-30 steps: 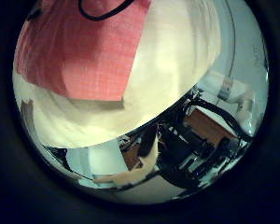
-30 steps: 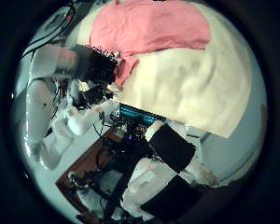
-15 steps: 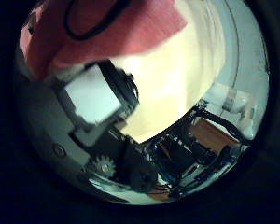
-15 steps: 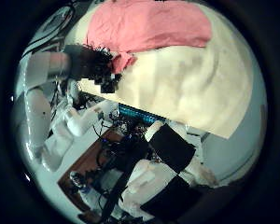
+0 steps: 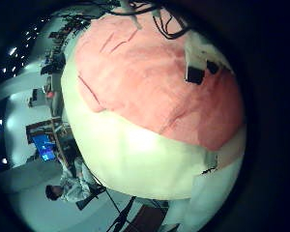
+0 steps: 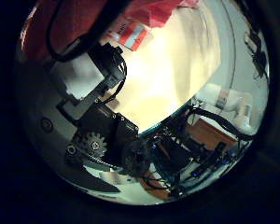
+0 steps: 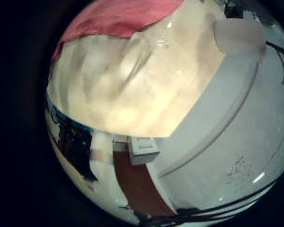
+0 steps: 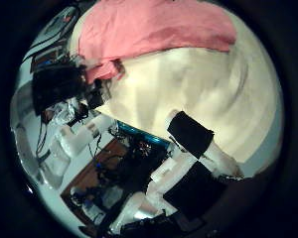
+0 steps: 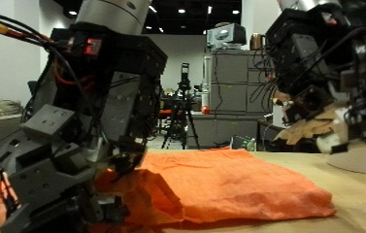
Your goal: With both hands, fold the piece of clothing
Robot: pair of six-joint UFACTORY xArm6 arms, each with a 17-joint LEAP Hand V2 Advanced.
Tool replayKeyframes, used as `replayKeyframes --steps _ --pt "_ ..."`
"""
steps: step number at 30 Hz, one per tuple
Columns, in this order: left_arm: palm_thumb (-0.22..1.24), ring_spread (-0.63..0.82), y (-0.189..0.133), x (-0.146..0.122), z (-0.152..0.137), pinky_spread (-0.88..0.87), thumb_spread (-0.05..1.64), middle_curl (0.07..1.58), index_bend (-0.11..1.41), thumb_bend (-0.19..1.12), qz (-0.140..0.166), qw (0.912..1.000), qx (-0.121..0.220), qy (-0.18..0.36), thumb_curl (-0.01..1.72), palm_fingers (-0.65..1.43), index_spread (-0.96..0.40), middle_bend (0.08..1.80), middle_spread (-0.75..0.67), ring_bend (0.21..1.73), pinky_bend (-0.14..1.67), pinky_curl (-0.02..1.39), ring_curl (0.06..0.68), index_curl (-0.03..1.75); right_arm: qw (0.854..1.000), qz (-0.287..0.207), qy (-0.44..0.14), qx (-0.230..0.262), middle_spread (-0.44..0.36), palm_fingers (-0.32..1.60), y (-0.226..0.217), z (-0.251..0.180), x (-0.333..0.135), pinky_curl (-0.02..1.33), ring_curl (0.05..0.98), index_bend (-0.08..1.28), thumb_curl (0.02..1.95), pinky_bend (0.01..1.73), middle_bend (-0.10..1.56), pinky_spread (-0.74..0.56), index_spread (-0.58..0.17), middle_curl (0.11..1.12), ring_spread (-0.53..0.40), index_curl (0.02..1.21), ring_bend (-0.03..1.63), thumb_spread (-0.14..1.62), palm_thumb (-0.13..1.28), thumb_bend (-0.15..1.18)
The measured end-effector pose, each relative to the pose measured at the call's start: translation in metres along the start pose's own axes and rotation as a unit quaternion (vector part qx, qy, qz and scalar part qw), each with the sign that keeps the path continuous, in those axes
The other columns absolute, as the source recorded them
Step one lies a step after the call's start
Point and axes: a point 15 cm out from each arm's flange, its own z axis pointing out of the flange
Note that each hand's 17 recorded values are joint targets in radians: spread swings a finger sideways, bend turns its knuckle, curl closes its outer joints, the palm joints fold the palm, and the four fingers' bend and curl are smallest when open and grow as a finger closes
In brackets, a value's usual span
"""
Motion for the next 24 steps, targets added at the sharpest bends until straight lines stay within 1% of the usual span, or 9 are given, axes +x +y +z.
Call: replayKeyframes --steps 3,6,9,13,16,19,22,23,24 --pt "0.88 -0.57 0.001 0.002 -0.002 -0.75 1.21 0.63 0.22 0.15 0.002 1.0000 -0.002 0.005 0.64 1.04 -0.47 0.72 -0.57 0.71 0.86 0.47 0.336 0.51 1.000 -0.012 0.017 0.002 -0.020 0.32 -0.019 0.016 0.007 0.30 0.273 0.16 0.31 0.19 0.25 0.21 -0.295 0.36 0.034 0.30 0.35 1.08 0.61 -0.02" --pt "0.88 -0.57 0.004 0.003 -0.003 -0.75 1.23 0.63 0.20 0.15 0.005 0.9999 -0.006 0.010 0.66 1.04 -0.48 0.71 -0.57 0.70 0.85 0.47 0.340 0.54 1.000 -0.010 0.023 -0.002 -0.027 0.33 -0.031 0.029 0.012 0.30 0.272 0.16 0.32 0.20 0.26 0.19 -0.295 0.37 0.018 0.30 0.35 1.05 0.61 -0.02" --pt "0.88 -0.57 0.007 0.003 -0.005 -0.76 1.24 0.63 0.19 0.14 0.004 0.9999 -0.004 0.012 0.68 1.03 -0.49 0.70 -0.57 0.70 0.84 0.47 0.345 0.56 1.000 -0.008 0.024 0.008 -0.031 0.33 -0.045 0.036 0.014 0.30 0.272 0.16 0.32 0.20 0.26 0.18 -0.291 0.37 0.009 0.30 0.36 1.02 0.61 -0.03" --pt "0.89 -0.56 0.008 0.000 -0.006 -0.76 1.26 0.64 0.18 0.14 0.003 0.9999 -0.001 0.011 0.71 1.03 -0.50 0.70 -0.58 0.69 0.84 0.47 0.348 0.59 1.000 -0.005 0.022 -0.004 -0.041 0.35 -0.051 0.047 0.013 0.30 0.269 0.17 0.33 0.20 0.27 0.16 -0.287 0.37 -0.003 0.30 0.37 0.99 0.61 -0.03" --pt "0.89 -0.56 0.008 -0.001 -0.007 -0.77 1.27 0.64 0.18 0.14 0.004 0.9999 -0.001 0.012 0.73 1.03 -0.50 0.71 -0.58 0.69 0.83 0.47 0.353 0.62 1.000 0.002 0.020 -0.016 -0.047 0.37 -0.055 0.059 0.013 0.29 0.268 0.18 0.34 0.19 0.26 0.16 -0.287 0.37 -0.016 0.31 0.38 0.97 0.64 -0.02" --pt "0.85 -0.56 0.008 -0.003 -0.010 -0.77 1.26 0.65 0.18 0.11 0.000 0.9999 0.005 0.013 0.73 1.03 -0.50 0.71 -0.58 0.69 0.83 0.47 0.356 0.63 1.000 0.002 0.029 -0.009 -0.054 0.41 -0.062 0.062 0.016 0.28 0.267 0.19 0.34 0.18 0.27 0.14 -0.294 0.37 -0.029 0.32 0.39 0.95 0.67 -0.02" --pt "0.80 -0.56 0.008 -0.006 -0.014 -0.77 1.24 0.65 0.17 0.05 -0.005 0.9998 0.012 0.013 0.69 1.03 -0.51 0.71 -0.58 0.69 0.84 0.48 0.360 0.65 0.998 0.009 0.059 0.005 -0.106 0.57 -0.070 0.060 0.027 0.25 0.274 0.23 0.35 0.17 0.33 0.07 -0.320 0.40 -0.118 0.34 0.45 0.93 0.71 -0.02" --pt "0.79 -0.57 0.007 -0.007 -0.014 -0.77 1.24 0.65 0.17 0.03 -0.006 0.9998 0.012 0.014 0.67 1.03 -0.51 0.71 -0.58 0.69 0.84 0.48 0.364 0.65 0.997 0.011 0.070 0.005 -0.149 0.80 -0.070 0.059 0.031 0.26 0.285 0.23 0.36 0.24 0.37 -0.04 -0.347 0.41 -0.197 0.34 0.53 0.92 0.72 -0.02" --pt "0.78 -0.57 0.007 -0.007 -0.015 -0.77 1.24 0.65 0.17 0.02 -0.006 0.9998 0.013 0.014 0.67 1.03 -0.51 0.71 -0.58 0.69 0.84 0.48 0.365 0.65 0.997 0.013 0.076 0.006 -0.159 0.86 -0.070 0.059 0.033 0.26 0.291 0.21 0.36 0.26 0.37 -0.08 -0.358 0.41 -0.219 0.33 0.57 0.92 0.73 -0.02"
